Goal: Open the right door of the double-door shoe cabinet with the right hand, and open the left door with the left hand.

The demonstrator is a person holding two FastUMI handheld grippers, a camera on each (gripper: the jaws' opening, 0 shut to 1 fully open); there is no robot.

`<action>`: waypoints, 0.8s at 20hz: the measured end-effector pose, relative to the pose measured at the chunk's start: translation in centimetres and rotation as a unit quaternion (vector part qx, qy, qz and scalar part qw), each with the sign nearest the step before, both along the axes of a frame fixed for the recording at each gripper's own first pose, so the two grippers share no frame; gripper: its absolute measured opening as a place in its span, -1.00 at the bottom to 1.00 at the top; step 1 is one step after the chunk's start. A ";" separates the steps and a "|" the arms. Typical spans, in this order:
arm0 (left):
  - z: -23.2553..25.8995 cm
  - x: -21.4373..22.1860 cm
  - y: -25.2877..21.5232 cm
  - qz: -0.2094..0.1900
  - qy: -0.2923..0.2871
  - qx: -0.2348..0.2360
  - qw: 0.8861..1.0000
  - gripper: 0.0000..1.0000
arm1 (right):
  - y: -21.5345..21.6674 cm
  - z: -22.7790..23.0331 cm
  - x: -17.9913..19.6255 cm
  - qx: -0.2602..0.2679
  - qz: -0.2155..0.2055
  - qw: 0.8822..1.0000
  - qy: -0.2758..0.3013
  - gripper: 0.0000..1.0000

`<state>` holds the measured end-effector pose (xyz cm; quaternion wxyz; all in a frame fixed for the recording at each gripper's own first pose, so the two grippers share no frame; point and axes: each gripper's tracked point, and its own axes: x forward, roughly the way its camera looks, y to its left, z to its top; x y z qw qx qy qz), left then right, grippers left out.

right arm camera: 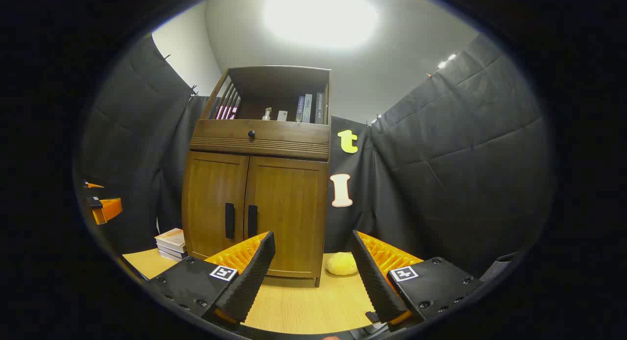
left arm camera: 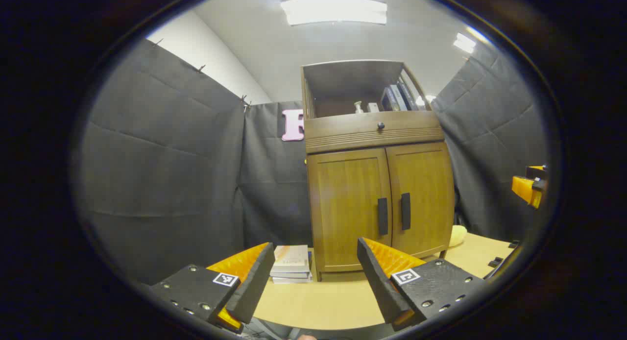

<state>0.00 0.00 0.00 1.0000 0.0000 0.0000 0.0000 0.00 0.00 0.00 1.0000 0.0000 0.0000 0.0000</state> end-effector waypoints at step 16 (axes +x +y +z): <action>0.8 0.1 -0.7 -0.008 -0.016 0.008 1.000 1.00 | 0.2 -0.4 0.3 0.007 0.001 1.000 0.007 0.94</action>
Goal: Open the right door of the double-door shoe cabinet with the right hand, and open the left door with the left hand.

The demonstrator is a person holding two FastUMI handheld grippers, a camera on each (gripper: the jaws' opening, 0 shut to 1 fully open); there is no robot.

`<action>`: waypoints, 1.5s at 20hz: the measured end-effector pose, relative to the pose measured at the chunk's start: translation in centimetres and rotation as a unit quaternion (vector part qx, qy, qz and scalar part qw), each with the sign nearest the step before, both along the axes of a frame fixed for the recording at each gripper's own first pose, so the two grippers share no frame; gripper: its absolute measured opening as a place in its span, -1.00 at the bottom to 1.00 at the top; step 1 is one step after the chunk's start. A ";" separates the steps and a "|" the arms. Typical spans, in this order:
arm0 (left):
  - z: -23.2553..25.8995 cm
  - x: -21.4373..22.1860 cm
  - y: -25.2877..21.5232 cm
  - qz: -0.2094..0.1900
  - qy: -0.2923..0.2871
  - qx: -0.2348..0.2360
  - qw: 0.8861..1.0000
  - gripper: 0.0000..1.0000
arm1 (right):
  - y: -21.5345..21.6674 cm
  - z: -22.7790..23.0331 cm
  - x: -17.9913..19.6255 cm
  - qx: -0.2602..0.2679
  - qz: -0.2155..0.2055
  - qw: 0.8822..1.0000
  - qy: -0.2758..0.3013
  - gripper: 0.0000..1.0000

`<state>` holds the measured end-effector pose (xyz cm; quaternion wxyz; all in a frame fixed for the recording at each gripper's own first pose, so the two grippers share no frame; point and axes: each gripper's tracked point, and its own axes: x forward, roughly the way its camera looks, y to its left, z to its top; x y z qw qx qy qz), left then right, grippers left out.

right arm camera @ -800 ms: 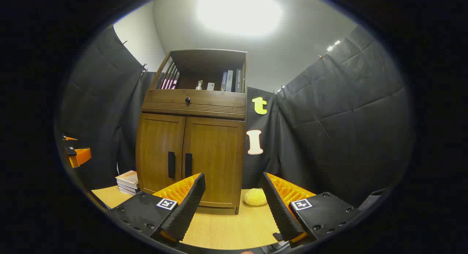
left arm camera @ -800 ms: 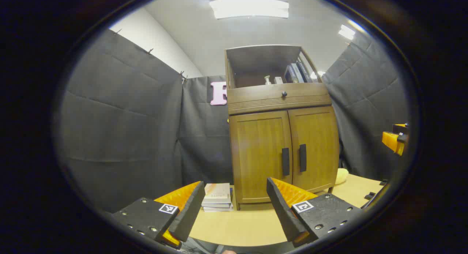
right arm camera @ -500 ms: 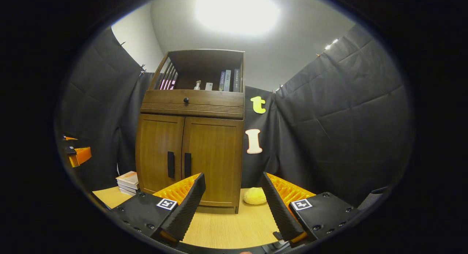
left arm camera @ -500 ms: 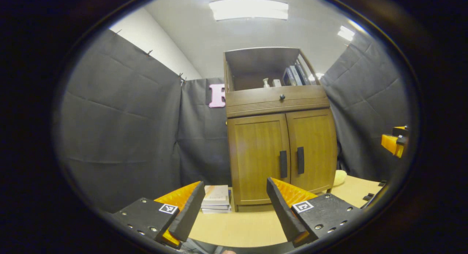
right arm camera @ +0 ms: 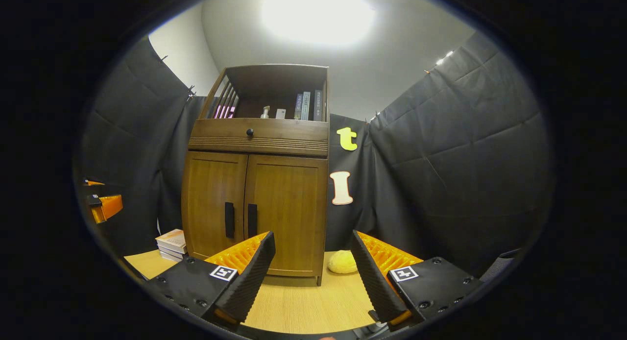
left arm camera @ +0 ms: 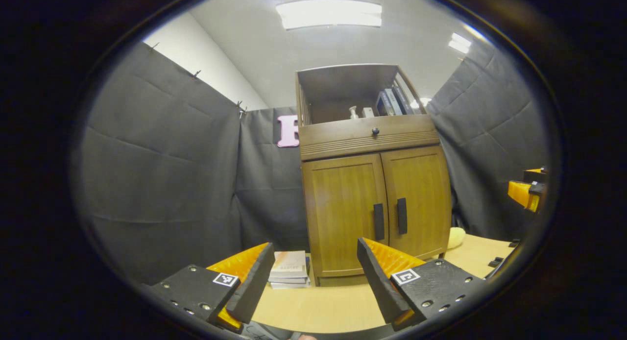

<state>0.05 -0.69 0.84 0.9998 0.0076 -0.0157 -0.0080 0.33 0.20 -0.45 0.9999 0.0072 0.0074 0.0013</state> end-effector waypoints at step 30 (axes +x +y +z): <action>-0.9 3.5 4.3 0.080 0.012 0.011 0.997 0.94 | 11.1 -2.2 18.1 0.045 0.092 0.995 0.011 0.93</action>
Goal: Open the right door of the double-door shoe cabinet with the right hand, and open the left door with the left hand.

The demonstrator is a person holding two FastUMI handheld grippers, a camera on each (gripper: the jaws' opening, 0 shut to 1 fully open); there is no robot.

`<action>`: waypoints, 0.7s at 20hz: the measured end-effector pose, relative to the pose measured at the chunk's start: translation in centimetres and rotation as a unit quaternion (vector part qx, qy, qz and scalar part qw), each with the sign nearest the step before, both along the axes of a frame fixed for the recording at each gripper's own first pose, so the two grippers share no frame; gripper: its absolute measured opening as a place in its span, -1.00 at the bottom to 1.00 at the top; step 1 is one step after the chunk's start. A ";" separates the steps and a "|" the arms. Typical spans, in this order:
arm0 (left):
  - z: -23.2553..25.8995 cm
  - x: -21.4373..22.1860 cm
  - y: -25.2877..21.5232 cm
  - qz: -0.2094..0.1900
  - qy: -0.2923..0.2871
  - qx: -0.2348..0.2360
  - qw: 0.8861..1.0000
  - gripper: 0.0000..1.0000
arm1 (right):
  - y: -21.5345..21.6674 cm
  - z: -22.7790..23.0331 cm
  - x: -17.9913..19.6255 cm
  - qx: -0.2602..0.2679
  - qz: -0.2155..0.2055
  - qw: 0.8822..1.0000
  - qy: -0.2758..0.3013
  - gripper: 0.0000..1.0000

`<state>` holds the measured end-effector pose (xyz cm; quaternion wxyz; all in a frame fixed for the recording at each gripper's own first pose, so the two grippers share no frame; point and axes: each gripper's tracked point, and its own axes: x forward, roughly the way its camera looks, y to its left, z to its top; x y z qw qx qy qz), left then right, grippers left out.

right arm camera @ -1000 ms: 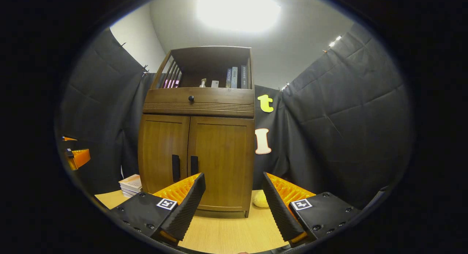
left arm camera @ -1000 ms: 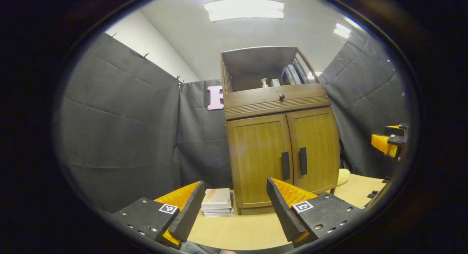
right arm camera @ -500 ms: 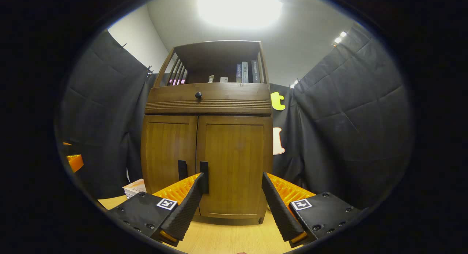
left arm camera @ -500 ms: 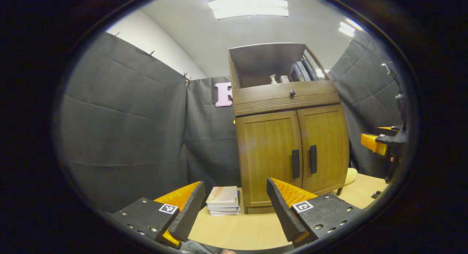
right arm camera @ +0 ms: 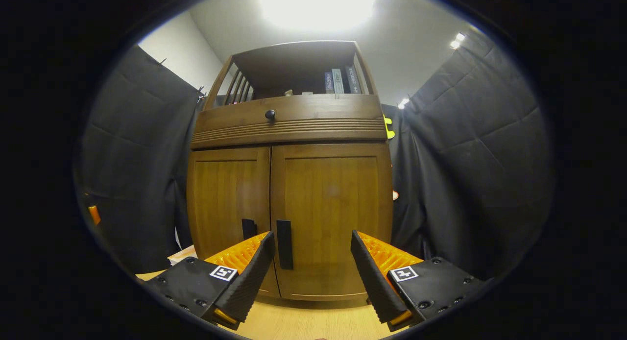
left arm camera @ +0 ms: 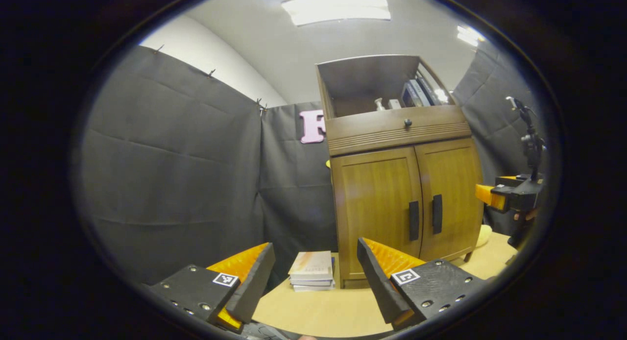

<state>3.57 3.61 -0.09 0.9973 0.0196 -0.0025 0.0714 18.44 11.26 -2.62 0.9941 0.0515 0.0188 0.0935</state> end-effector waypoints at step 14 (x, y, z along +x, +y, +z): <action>-0.1 0.6 1.6 0.052 0.004 0.019 0.998 0.94 | 5.6 -4.1 8.8 0.005 0.043 0.999 0.031 0.95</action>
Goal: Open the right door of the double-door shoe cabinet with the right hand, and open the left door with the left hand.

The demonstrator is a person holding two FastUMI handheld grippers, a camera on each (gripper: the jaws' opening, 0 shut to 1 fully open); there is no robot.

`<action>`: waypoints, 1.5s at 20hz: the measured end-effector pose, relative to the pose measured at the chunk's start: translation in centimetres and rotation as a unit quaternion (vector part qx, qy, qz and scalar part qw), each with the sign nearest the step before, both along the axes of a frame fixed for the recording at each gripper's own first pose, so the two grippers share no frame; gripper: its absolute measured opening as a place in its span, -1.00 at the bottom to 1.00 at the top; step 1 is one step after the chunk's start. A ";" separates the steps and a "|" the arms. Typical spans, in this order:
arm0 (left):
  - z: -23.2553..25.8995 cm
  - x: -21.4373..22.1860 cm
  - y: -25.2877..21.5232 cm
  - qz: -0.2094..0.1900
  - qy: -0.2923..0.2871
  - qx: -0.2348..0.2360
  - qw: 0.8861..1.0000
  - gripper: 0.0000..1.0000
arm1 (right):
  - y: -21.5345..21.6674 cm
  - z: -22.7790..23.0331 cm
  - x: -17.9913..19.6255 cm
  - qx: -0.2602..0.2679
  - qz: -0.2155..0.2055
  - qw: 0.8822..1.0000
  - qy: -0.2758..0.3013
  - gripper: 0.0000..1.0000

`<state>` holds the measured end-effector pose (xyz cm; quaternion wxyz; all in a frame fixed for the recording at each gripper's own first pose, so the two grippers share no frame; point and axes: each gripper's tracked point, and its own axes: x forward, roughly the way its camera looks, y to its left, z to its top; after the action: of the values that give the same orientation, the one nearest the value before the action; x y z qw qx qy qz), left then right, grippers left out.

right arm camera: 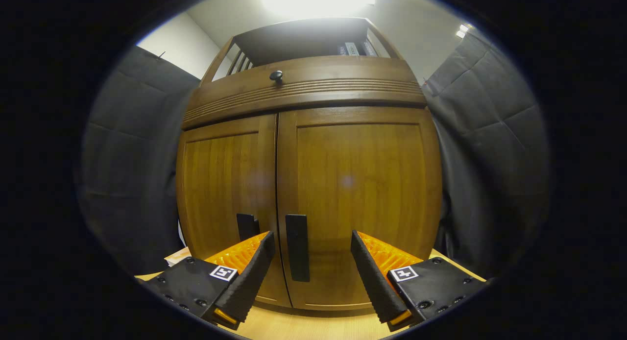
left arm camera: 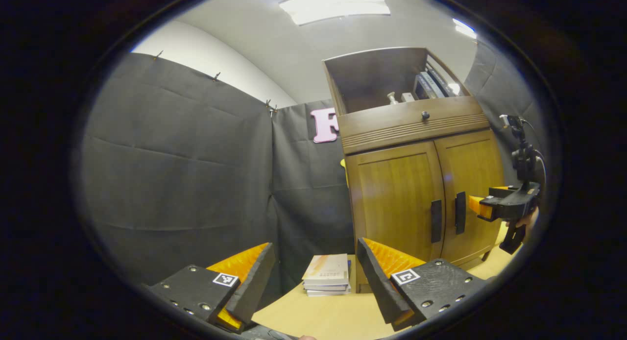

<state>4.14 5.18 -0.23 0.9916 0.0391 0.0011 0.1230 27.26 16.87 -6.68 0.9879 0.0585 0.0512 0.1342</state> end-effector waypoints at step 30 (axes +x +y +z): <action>1.2 -1.9 2.9 0.063 -0.006 0.015 0.998 1.00 | 3.7 -5.2 4.0 -0.003 0.028 0.997 0.070 -0.77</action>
<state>2.19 8.04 1.01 0.9813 0.0528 -0.0042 0.1853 31.25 20.53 -11.89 0.9779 0.0634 0.1223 0.1569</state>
